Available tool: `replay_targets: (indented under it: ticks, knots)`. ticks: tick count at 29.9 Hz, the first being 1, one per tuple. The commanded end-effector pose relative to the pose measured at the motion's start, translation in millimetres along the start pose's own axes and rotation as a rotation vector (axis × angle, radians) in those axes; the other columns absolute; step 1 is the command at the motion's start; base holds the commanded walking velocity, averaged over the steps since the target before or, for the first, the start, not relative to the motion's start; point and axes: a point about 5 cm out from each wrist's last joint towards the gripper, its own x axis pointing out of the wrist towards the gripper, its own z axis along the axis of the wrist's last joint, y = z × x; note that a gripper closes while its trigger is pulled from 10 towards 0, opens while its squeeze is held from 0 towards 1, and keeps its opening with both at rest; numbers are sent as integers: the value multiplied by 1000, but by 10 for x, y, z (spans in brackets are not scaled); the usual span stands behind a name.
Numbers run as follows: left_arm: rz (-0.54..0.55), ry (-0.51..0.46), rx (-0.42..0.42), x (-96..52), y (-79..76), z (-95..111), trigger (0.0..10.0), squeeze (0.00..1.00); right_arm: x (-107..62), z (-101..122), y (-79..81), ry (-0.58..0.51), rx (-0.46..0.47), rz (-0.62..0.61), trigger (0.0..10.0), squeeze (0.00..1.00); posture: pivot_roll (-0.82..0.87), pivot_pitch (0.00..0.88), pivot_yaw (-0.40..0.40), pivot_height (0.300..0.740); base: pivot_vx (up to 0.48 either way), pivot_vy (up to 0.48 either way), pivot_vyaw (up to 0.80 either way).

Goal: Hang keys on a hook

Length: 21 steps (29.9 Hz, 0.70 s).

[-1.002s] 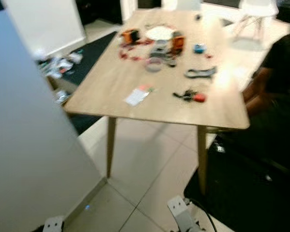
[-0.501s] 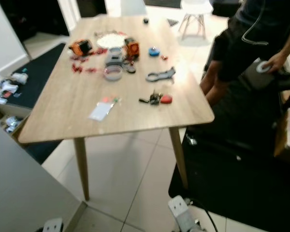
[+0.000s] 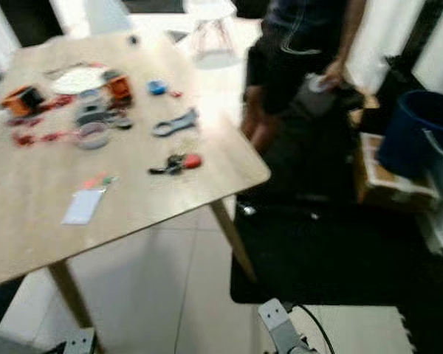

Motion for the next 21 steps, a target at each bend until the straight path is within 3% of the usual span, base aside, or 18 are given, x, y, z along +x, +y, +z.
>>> replay_targets:
  ticks: [1,21]
  knots:
    - [14,36,-3,-35,57,-131,10000,0,-69,-529,187,198,-5,60,10000,0,-96,73,103,740,0,0,0]
    - [3,22,-7,-28,36,-106,10000,0,-69,-526,189,180,15,43,10000,0,-98,81,104,740,17,0,0]
